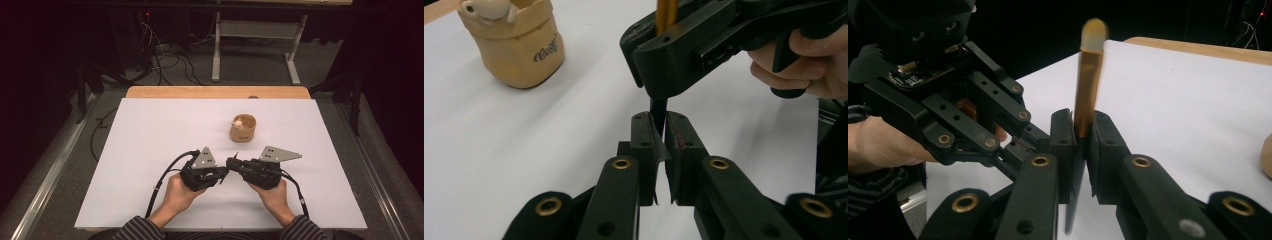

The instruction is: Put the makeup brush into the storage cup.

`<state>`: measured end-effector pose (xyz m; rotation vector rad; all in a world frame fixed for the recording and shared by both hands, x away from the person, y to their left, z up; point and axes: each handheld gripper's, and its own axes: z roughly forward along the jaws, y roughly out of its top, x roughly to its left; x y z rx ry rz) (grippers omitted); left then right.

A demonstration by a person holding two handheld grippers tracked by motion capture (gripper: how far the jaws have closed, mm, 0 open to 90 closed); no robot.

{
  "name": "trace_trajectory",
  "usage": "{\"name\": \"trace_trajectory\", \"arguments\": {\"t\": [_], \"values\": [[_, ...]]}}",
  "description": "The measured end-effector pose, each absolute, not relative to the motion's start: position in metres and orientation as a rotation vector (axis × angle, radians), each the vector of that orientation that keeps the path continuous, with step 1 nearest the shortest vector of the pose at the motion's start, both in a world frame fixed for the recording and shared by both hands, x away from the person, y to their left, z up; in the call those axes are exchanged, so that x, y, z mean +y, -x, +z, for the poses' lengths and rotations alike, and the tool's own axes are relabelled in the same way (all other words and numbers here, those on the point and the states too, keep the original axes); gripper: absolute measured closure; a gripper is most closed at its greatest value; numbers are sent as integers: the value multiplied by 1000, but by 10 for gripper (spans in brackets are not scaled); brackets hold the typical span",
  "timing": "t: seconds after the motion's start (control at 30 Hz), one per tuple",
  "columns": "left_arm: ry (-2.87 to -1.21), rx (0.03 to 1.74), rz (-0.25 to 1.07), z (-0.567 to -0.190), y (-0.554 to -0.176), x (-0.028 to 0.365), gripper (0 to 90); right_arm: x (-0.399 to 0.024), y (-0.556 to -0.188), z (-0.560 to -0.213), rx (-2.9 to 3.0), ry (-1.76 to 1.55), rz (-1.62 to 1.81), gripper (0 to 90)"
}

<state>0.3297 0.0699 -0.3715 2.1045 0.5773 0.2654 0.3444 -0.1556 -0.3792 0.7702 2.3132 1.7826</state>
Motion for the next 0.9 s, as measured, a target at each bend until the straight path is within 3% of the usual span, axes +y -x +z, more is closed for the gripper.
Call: {"name": "trace_trajectory", "arguments": {"t": [0.3,0.57,0.9], "values": [[-2092,561,262,-372,-330,71,822,-156,-344,-377,2311,-771,1780,856],[-2086,583,267,-371,-330,71,664,-158,-344,-376,2310,-774,1776,856],[-2054,615,281,-371,-330,77,527,-158,-345,-375,2313,-758,1763,856]]}}
